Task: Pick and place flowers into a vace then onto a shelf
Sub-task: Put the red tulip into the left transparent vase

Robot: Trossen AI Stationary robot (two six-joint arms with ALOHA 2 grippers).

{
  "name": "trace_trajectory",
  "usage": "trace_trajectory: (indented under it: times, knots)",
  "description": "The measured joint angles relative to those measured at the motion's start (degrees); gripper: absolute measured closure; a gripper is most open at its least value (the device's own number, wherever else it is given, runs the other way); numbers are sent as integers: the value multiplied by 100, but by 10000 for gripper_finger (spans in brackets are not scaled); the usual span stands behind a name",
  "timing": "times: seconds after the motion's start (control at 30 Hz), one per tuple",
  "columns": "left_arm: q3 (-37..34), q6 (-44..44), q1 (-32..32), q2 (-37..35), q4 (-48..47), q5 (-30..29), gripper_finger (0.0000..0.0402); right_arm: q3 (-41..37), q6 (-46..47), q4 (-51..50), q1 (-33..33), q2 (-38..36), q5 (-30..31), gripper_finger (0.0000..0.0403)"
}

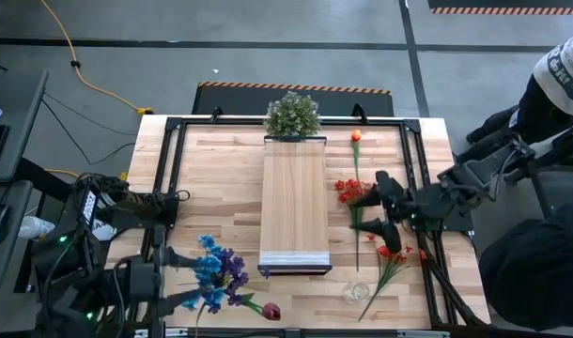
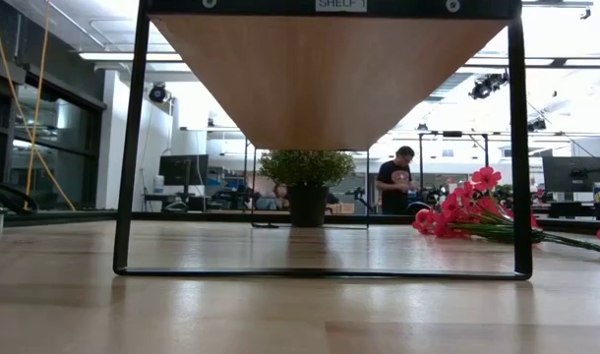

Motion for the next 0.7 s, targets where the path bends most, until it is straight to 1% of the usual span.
trace_trajectory:
  times: [0.3, 0.37, 0.57, 0.7]
  knots:
    - [0, -2004, 0, -58, -1700, 4, 186, 0, -32, 682, 489, 487, 230, 141]
    - [-1, -2462, 0, -58, -1925, 27, 186, 0, -23, 824, 556, 622, 238, 141]
    - [-28, -2622, 0, -81, -1902, 93, 186, 0, -19, 1484, 729, 1168, 225, 141]
    - [-28, -2645, 0, -86, -1902, 96, 186, 0, 34, 2048, 780, 1593, 35, 141]
